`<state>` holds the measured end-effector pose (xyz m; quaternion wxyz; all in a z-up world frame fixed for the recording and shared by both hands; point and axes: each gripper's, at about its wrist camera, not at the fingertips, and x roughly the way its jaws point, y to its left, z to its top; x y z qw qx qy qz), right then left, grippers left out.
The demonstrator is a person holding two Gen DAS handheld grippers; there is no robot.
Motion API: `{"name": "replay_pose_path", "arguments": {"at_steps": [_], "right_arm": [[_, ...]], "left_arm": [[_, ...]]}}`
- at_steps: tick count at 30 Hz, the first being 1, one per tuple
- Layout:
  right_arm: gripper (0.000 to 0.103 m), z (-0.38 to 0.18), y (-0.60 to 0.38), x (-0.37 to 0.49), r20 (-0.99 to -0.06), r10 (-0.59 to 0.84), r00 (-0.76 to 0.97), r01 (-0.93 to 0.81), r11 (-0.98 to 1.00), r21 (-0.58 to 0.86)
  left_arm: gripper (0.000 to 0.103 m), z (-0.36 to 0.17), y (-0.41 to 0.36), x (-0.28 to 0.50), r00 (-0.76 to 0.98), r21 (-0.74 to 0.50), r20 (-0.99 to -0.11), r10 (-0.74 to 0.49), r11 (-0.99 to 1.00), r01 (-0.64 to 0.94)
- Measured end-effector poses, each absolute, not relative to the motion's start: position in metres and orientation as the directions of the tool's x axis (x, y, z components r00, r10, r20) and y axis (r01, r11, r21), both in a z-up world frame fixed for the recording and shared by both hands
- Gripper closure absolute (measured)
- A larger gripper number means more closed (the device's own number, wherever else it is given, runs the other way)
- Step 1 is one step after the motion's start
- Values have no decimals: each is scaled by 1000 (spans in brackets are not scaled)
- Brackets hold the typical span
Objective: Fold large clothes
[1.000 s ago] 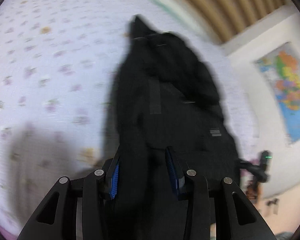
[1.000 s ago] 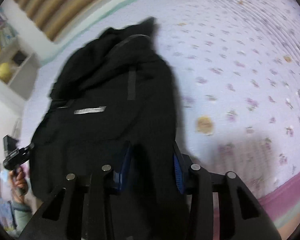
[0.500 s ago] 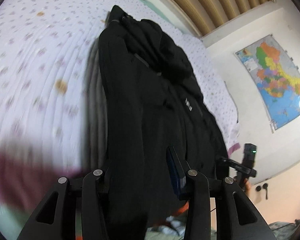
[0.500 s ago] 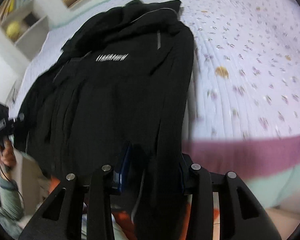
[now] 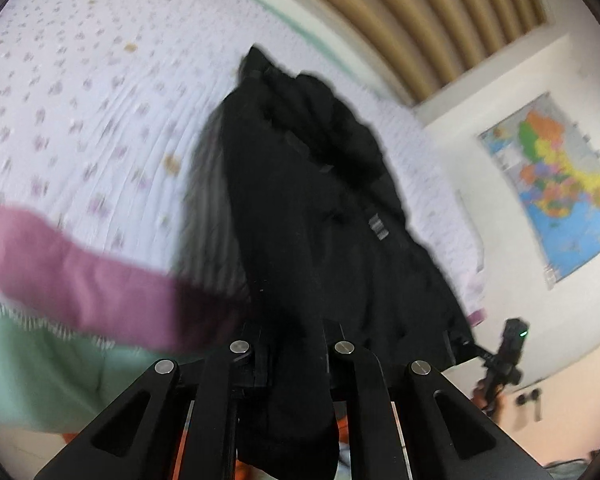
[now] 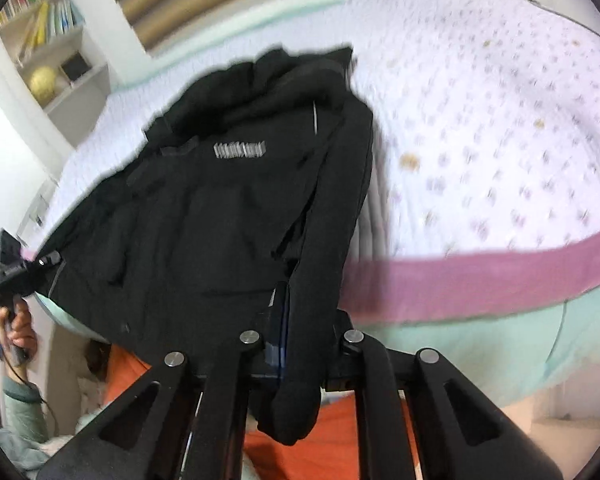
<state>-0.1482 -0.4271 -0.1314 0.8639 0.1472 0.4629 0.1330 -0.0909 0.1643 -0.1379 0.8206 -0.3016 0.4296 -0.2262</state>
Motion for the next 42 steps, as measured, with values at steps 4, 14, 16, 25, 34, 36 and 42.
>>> {"name": "replay_pose_path", "arguments": {"at_steps": [4,14,16,25,34,36,42], "right_arm": [[88,-91,-435,-130,-689,431,583,-139,888,438],[89,-15,-460,-18,-561,415,716,-116,864,491],[88,-10,-464,6,-557,400,728,-98,865,492],[88,-38,-464,141,-601,311,736,33,870,491],[88,-140,-435,250,-749,218,626,158,905,395],[88,-170,-428,269,-784,194,589,171,918,356],[88,-210,-418,285,-787,179,591,172,925,339]], "left_arm": [[93,-98,165,-70,552,-733,-462,-695,649,204],[92,-23,167,45,645,-721,-349,-679,635,278],[92,-13,158,72,667,-699,-362,-652,663,268],[91,-20,123,179,751,-539,-505,-426,835,111],[88,-126,110,280,669,-438,-689,-281,896,-75],[87,-152,109,295,631,-436,-724,-277,894,-108],[86,-190,126,320,569,-573,-712,-411,809,-134]]}}
